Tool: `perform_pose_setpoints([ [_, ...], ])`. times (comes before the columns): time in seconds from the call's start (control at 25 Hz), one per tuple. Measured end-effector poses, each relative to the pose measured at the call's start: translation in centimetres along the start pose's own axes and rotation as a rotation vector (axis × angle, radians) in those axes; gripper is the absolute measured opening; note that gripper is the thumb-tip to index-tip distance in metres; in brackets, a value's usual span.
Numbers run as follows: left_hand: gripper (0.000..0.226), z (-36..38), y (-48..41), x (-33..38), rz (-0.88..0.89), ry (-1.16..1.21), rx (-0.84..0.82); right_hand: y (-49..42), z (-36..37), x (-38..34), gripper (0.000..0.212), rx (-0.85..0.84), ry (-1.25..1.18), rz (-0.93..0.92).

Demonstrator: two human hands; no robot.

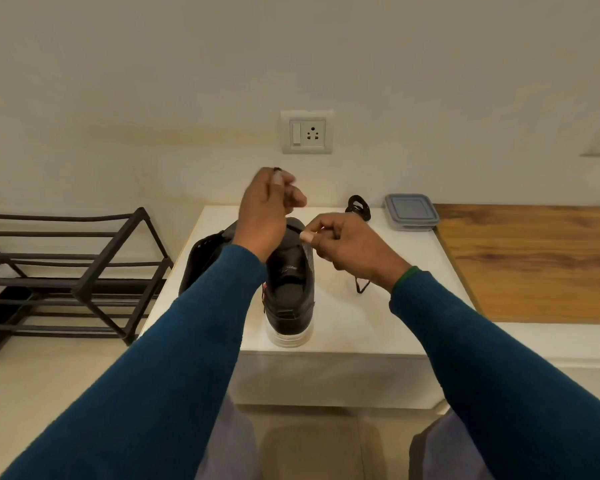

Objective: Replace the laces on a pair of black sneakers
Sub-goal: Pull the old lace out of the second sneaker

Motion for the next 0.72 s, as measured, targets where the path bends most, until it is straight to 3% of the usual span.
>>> perform_pose_setpoints([
  [0.04,0.029,0.4,0.5,-0.1,0.025,-0.153,-0.099,0.1,-0.7,-0.4,0.016,0.032,-0.028,-0.040],
  [0.12,0.035,1.6,1.6,-0.4,-0.034,-0.209,-0.295,0.3,-2.8,-0.9,0.012,0.217,-0.037,-0.128],
  [0.2,0.042,2.7,2.5,-0.8,-0.182,-0.041,-0.406,0.2,-4.8,-0.4,0.011,0.402,-0.040,-0.138],
  [0.28,0.042,3.6,3.1,-0.6,-0.360,0.295,-0.470,0.0,-5.1,0.3,0.012,0.457,-0.042,-0.117],
  [0.36,0.037,3.6,2.3,0.5,-0.406,0.673,-0.397,-0.1,-4.1,0.7,0.020,0.423,-0.068,-0.113],
  [0.44,0.033,2.2,0.7,0.8,-0.313,0.866,-0.116,-0.2,-1.9,0.6,0.031,0.234,0.062,-0.103],
  [0.48,0.031,1.0,0.0,0.6,-0.223,0.786,0.026,-0.2,-0.5,0.5,0.032,0.120,0.187,-0.109],
  [0.56,0.028,-0.7,-0.4,0.2,-0.037,0.334,0.150,-0.2,0.9,0.0,0.024,0.009,0.294,-0.164],
  [0.64,0.029,-0.1,0.4,0.0,0.021,-0.017,0.016,0.0,-0.2,-1.1,0.017,0.108,0.226,-0.265],
  [0.72,0.040,1.7,1.7,-0.6,-0.070,-0.102,-0.243,0.2,-2.6,-1.5,0.015,0.309,0.154,-0.337],
])
Point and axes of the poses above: each hand's wrist, its own y-axis away from the middle knuckle, its own z-axis out of the palm, x = y × z, the point moved 4 cm from there along -y, towards the middle knuckle, and after that the axes turned 10 degrees about z, right-handed, at the moved point
